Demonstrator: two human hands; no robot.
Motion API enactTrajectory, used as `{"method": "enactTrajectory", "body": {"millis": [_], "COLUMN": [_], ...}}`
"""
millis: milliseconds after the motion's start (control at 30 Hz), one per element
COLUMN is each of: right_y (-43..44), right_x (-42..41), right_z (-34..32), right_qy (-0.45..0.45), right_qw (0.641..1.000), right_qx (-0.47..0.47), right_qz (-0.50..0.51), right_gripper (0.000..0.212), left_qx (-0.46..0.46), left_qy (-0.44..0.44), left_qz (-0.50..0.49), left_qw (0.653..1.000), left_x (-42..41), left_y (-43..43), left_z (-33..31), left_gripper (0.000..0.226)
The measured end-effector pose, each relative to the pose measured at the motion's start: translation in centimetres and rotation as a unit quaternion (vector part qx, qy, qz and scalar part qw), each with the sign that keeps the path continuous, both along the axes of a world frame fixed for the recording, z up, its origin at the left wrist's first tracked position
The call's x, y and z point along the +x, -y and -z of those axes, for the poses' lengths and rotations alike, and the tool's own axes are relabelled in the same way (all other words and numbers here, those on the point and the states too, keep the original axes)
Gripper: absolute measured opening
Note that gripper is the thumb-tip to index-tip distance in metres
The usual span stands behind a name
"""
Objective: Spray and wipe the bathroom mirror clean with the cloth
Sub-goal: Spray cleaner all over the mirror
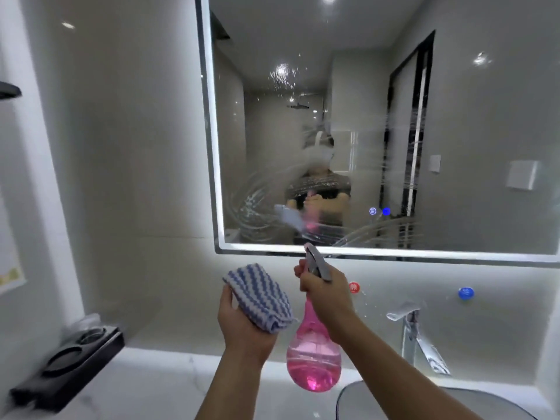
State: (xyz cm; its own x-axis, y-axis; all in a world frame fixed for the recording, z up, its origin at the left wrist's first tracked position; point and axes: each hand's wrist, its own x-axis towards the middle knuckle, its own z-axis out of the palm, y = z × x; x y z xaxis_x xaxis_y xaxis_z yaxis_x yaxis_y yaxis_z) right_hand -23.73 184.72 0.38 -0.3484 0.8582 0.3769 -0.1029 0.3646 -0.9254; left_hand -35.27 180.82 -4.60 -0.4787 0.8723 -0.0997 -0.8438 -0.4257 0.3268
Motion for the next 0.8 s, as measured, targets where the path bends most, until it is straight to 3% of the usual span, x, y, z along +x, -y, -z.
{"method": "enactTrajectory", "body": {"millis": [133,200,367,533,800], "right_y": [-1.2,-2.0,-5.4,-8.3,-11.2], "right_x": [-1.1,-1.4,-1.5,-2.6,-4.9], "right_z": [-2.2,-2.9,-4.4,-4.8,-4.5], "right_qy": [0.017,0.027,0.03,0.055,0.029], "right_qw": [0.999,0.999,0.998,0.996,0.999], "right_qx": [0.034,0.041,0.028,0.061,0.034], "right_qz": [0.011,0.023,0.044,0.015,0.028], "right_gripper": [0.011,0.025,0.018,0.018,0.022], "left_qx": [0.022,0.024,-0.02,0.001,0.018], "left_qy": [-0.013,-0.015,-0.015,0.003,-0.005], "left_qz": [0.021,0.018,-0.038,-0.049,-0.04], "left_qw": [0.999,0.999,0.999,0.999,0.999], "left_x": [-0.8,-0.9,-1.5,-2.9,-3.4], "left_y": [-0.7,-1.0,-1.0,-1.7,-3.0], "left_z": [-2.3,-3.1,-4.4,-4.7,-5.9], "left_gripper": [0.058,0.059,0.061,0.061,0.056]}}
